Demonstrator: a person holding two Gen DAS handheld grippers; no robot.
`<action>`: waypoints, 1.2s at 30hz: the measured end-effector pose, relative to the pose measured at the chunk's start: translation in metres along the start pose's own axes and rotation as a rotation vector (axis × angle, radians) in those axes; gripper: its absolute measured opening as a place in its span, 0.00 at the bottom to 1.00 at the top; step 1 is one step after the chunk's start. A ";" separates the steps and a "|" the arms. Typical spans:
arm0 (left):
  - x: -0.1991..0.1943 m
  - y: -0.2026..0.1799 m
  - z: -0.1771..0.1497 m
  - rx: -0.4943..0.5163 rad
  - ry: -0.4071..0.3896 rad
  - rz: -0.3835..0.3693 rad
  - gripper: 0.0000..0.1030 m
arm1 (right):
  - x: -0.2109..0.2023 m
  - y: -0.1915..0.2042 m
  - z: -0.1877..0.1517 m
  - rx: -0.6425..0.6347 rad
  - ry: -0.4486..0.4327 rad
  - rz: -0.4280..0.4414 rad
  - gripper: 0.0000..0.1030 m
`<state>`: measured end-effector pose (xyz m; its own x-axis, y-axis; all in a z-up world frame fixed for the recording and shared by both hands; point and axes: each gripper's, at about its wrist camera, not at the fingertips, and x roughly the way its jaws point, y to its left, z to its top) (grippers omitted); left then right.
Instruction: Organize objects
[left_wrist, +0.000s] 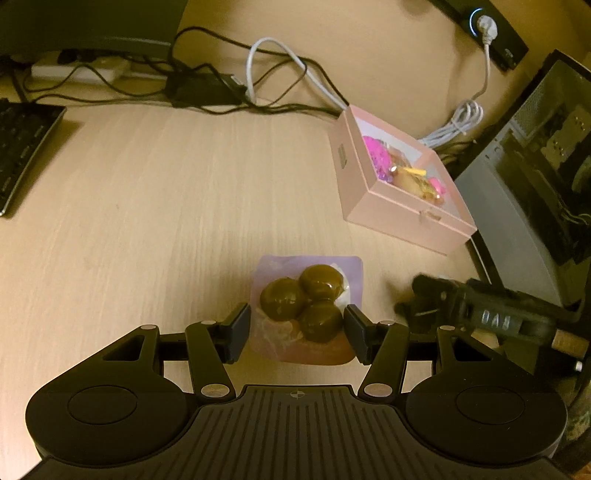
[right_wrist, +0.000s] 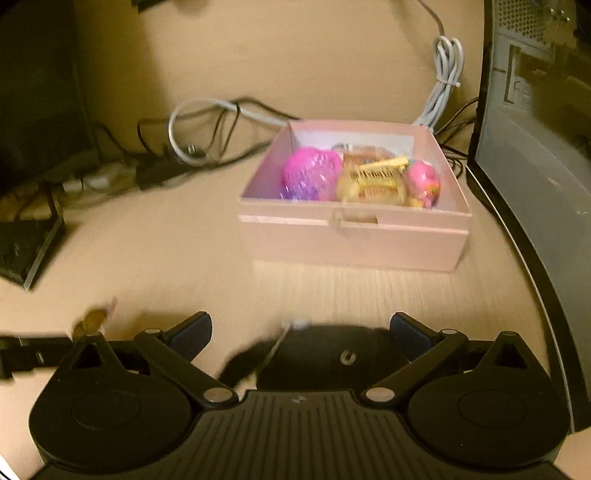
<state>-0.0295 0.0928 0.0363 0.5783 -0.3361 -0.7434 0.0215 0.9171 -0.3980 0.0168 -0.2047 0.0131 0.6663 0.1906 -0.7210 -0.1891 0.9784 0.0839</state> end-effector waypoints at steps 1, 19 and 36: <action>0.001 0.000 -0.001 -0.001 0.005 -0.008 0.58 | -0.002 0.001 -0.005 -0.022 0.003 -0.009 1.00; 0.030 -0.021 -0.003 0.058 0.083 -0.094 0.58 | -0.036 -0.040 -0.067 -0.124 0.083 -0.224 1.00; 0.029 -0.025 -0.002 0.094 0.070 -0.084 0.58 | -0.074 -0.035 -0.019 0.025 -0.040 -0.026 1.00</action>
<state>-0.0151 0.0597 0.0232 0.5135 -0.4231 -0.7465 0.1455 0.9003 -0.4102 -0.0393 -0.2549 0.0506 0.6991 0.1674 -0.6951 -0.1533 0.9847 0.0829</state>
